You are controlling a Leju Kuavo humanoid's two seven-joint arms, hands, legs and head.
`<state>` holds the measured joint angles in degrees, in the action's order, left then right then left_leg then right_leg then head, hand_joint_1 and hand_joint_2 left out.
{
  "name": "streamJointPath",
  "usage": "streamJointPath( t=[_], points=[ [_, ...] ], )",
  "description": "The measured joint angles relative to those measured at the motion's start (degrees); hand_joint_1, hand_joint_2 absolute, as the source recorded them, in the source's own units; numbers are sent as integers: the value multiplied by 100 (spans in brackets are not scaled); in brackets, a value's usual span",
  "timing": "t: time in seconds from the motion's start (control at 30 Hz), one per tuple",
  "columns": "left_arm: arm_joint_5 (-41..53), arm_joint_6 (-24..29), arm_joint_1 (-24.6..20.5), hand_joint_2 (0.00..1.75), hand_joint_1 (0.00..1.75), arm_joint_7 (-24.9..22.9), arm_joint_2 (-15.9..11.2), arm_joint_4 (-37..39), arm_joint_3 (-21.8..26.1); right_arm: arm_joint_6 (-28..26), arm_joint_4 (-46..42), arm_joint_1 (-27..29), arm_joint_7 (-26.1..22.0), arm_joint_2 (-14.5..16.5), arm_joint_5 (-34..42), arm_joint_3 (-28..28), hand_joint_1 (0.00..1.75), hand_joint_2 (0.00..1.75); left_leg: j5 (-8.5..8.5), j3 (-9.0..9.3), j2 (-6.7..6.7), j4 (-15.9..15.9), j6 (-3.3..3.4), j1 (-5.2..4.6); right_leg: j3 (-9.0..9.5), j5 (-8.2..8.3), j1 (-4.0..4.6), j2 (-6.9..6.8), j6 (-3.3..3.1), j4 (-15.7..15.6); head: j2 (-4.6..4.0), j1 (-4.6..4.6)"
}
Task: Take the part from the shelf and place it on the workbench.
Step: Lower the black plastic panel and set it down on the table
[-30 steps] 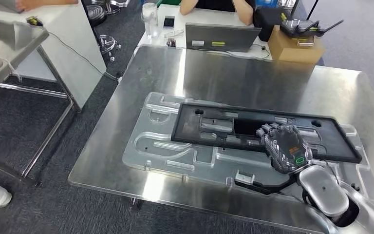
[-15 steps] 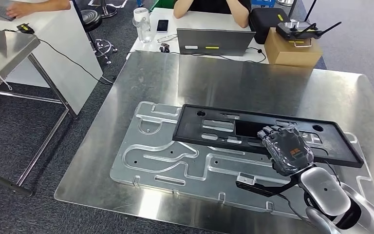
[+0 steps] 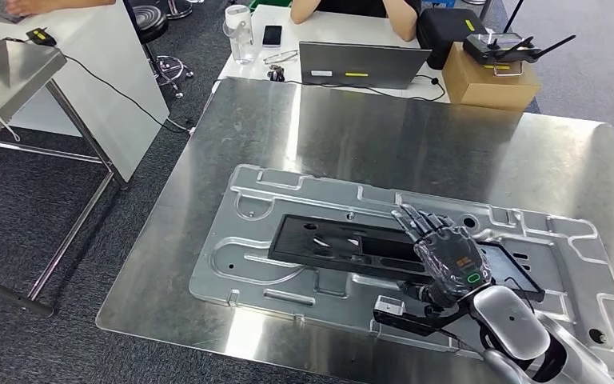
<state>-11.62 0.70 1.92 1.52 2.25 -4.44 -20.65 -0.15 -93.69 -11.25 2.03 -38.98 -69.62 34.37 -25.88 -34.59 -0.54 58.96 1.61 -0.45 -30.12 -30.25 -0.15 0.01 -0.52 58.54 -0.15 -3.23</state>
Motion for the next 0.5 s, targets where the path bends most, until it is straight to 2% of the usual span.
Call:
streamJointPath(
  t=[0.5],
  points=[
    [-73, -2, 2, 0, 0, 27, 0, 0, -93, -191, -422, -58, -116, 90, 174, 72, 0, 0, 1, 20, 2, 0, 0, 14, 10, -1, 4, 1, 8, 6, 0, 0]
  ],
)
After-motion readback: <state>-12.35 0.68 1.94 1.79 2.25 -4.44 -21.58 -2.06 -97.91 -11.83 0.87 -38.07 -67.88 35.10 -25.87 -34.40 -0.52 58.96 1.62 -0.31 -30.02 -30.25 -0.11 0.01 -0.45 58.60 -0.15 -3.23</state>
